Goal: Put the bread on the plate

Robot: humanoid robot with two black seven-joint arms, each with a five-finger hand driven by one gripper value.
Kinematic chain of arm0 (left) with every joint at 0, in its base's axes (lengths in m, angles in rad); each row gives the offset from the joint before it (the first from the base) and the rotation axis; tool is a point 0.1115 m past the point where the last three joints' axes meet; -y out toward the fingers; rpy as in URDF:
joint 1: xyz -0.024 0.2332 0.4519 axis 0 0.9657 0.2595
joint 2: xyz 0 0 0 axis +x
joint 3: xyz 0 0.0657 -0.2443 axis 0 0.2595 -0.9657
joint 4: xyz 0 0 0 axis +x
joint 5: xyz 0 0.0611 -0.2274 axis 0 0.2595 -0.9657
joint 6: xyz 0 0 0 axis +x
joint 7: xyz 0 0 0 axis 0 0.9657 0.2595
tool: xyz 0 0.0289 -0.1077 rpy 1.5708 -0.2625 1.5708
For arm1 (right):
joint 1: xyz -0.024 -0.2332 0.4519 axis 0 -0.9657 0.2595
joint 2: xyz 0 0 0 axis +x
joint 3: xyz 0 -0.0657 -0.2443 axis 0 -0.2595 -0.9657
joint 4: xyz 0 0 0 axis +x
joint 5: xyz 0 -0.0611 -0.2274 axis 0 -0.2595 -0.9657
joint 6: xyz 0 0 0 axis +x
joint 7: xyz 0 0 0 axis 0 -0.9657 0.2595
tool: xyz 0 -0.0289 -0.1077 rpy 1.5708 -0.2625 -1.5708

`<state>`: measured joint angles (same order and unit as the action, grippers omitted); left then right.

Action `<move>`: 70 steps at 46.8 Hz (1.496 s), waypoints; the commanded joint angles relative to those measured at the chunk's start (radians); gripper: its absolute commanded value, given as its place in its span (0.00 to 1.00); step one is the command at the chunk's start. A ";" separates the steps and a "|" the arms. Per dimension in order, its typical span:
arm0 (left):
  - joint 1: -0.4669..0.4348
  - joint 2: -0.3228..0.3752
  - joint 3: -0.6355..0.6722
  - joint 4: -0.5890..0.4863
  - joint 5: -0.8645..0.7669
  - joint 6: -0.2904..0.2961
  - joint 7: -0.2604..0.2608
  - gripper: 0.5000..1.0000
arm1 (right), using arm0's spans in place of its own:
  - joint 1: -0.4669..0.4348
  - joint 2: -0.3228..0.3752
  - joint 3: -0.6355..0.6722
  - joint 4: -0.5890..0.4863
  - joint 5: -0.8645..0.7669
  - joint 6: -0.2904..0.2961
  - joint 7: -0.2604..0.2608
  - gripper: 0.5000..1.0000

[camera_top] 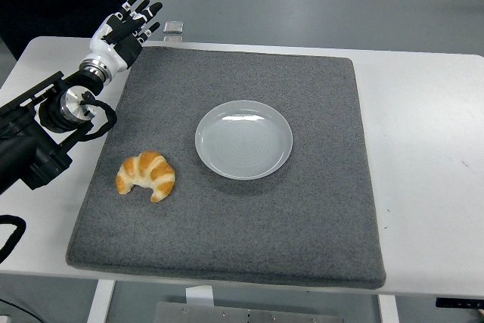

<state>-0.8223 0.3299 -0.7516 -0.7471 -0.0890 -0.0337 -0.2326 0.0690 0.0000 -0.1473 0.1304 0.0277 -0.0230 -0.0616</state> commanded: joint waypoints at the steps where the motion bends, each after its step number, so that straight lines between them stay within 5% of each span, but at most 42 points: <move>1: 0.000 0.000 0.000 -0.002 0.000 0.000 -0.001 0.99 | 0.000 0.000 0.000 0.000 0.001 0.000 0.000 0.86; 18: -0.008 0.012 0.005 -0.017 0.086 -0.006 -0.030 0.99 | 0.000 0.000 0.000 0.000 0.000 0.000 0.000 0.86; 38: -0.015 0.064 0.006 -0.063 0.630 -0.014 -0.031 0.99 | 0.000 0.000 0.000 0.000 0.000 0.000 0.000 0.86; 60: -0.145 0.391 0.425 -0.442 0.673 -0.029 -0.028 0.99 | 0.000 0.000 0.000 0.000 0.000 0.000 -0.001 0.86; 70: -0.189 0.515 0.548 -0.613 0.888 -0.029 -0.028 0.99 | 0.000 0.000 0.000 0.000 0.000 0.000 0.000 0.86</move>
<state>-1.0114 0.8157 -0.2139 -1.3199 0.7242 -0.0635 -0.2607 0.0689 0.0000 -0.1473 0.1303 0.0277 -0.0230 -0.0617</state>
